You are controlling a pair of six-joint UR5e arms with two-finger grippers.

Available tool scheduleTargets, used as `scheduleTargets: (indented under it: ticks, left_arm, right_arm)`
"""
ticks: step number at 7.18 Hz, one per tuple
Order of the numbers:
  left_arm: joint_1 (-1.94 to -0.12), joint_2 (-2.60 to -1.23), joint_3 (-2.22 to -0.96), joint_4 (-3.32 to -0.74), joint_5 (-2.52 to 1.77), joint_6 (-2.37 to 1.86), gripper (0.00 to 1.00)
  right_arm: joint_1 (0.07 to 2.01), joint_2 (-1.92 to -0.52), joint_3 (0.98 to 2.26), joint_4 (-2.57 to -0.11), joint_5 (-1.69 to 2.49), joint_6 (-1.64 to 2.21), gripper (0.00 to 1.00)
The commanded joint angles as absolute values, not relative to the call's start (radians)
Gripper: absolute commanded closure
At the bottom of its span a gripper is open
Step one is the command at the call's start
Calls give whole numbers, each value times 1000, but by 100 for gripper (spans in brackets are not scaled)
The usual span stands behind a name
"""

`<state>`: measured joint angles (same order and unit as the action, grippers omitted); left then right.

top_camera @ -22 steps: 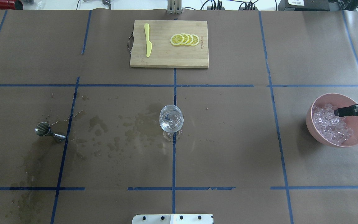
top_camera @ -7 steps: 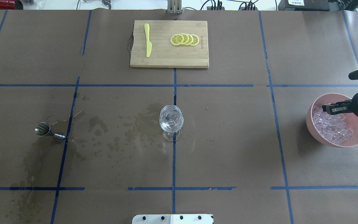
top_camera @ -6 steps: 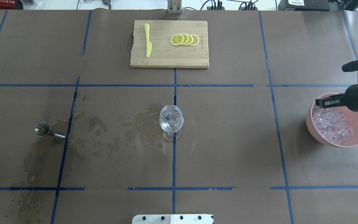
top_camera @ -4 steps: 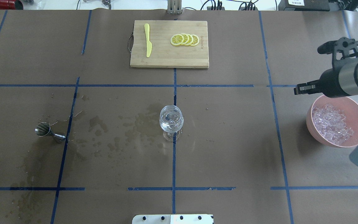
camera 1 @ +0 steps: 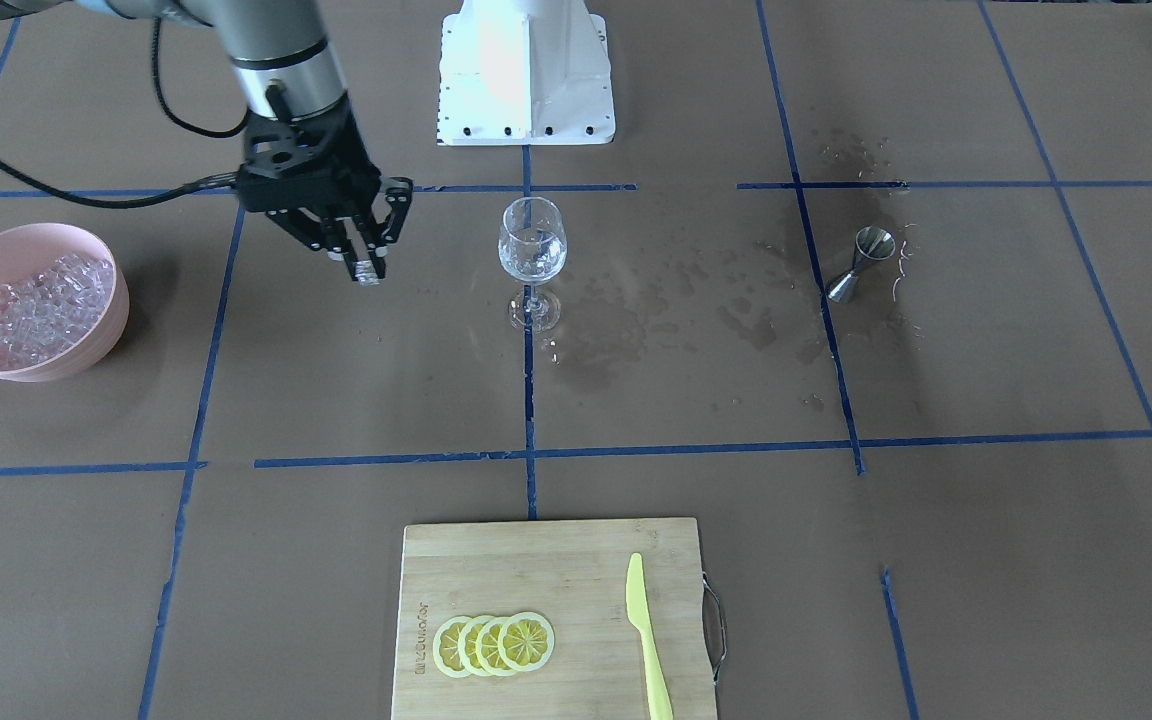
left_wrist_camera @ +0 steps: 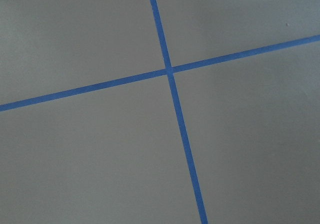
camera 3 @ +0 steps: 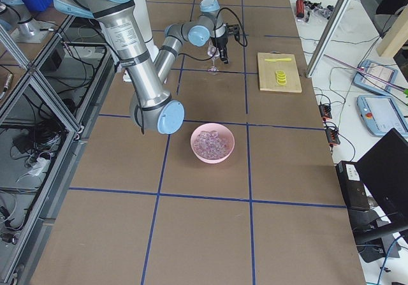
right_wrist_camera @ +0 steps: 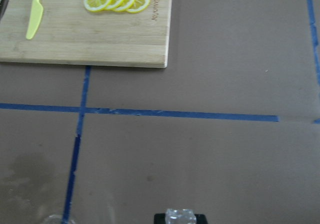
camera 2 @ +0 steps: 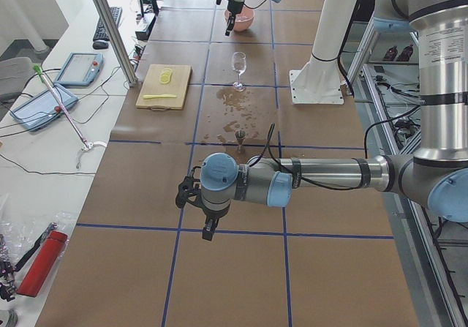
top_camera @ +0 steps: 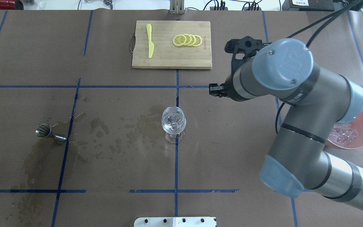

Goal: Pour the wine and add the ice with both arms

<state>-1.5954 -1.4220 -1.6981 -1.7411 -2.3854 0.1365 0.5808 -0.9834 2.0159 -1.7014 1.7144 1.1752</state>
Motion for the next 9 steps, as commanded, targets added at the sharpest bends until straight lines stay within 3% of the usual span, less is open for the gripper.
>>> scheduleTargets:
  ticks: [1, 4, 6, 9]
  left_arm:
    - [-1595, -1422, -1698, -1741, -2385, 137, 0]
    - [-1595, -1422, -1695, -1741, -2385, 137, 0]
    - [-1595, -1422, -1694, -1741, -2385, 137, 0]
    - [-1595, -1419, -1692, -1741, -2385, 137, 0]
  right_arm:
    - [499, -850, 1988, -1782, 1658, 1244, 100]
    - [454, -698, 1870, -1861, 1651, 1282, 100]
    - [434, -698, 1871, -1887, 1648, 1310, 100]
    - [407, -706, 1870, -1890, 1621, 1312, 91]
